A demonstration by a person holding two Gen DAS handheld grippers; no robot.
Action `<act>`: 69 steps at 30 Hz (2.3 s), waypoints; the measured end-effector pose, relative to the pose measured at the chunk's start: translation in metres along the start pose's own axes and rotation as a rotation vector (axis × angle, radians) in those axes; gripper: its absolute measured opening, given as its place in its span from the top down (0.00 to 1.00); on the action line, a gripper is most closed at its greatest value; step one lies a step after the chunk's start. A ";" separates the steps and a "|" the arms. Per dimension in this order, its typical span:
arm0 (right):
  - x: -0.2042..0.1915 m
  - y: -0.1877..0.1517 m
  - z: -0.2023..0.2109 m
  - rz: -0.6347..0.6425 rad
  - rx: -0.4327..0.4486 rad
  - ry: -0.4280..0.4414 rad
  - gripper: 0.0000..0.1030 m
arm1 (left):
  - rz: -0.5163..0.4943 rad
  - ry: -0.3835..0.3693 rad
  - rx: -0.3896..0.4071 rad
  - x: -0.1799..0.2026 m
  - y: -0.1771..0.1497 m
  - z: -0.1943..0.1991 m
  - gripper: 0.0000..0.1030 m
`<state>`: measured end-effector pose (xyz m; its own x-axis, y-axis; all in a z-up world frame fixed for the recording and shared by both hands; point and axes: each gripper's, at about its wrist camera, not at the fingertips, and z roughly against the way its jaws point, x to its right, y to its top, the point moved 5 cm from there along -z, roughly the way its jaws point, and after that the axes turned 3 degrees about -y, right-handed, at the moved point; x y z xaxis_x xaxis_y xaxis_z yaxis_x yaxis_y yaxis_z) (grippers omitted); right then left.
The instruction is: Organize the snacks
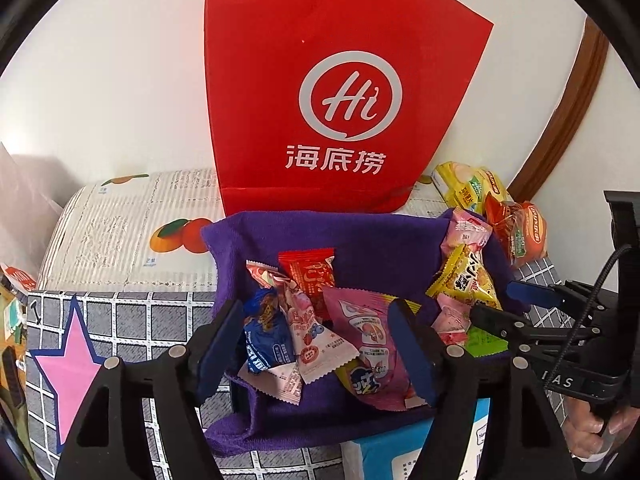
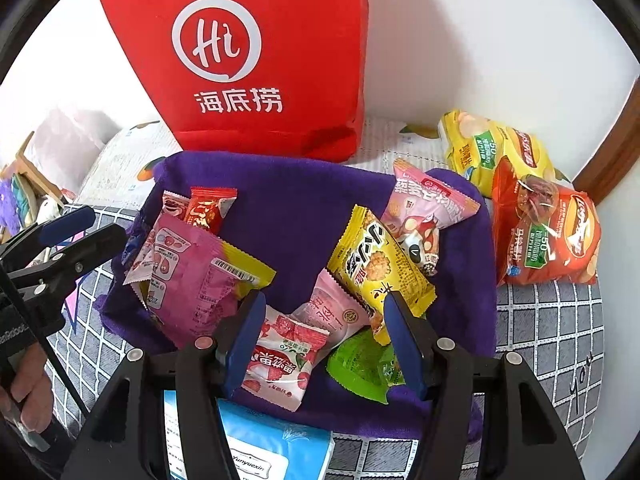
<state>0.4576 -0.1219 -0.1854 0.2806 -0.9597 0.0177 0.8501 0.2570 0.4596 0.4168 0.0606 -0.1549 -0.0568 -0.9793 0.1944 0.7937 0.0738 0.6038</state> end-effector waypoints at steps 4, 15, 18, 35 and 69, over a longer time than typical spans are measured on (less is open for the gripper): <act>-0.006 0.001 0.010 0.008 0.051 -0.029 0.29 | -0.008 0.010 0.005 0.003 0.000 0.005 0.24; -0.008 -0.022 0.033 -0.094 0.037 0.000 0.26 | -0.047 -0.011 0.015 0.016 0.000 0.022 0.17; -0.001 -0.042 0.051 -0.140 0.060 -0.040 0.25 | -0.058 -0.022 0.027 0.026 -0.001 0.034 0.16; -0.013 -0.141 0.178 -0.249 0.255 -0.102 0.08 | -0.092 -0.045 0.084 0.054 -0.079 0.136 0.11; -0.049 -0.269 0.293 -0.238 0.400 -0.184 0.00 | -0.149 -0.010 0.285 0.088 -0.180 0.279 0.04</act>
<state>0.0847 -0.1772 -0.0499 -0.0144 -0.9998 0.0109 0.6333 -0.0007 0.7739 0.0996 0.0135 -0.0306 -0.1665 -0.9816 0.0939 0.5750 -0.0193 0.8179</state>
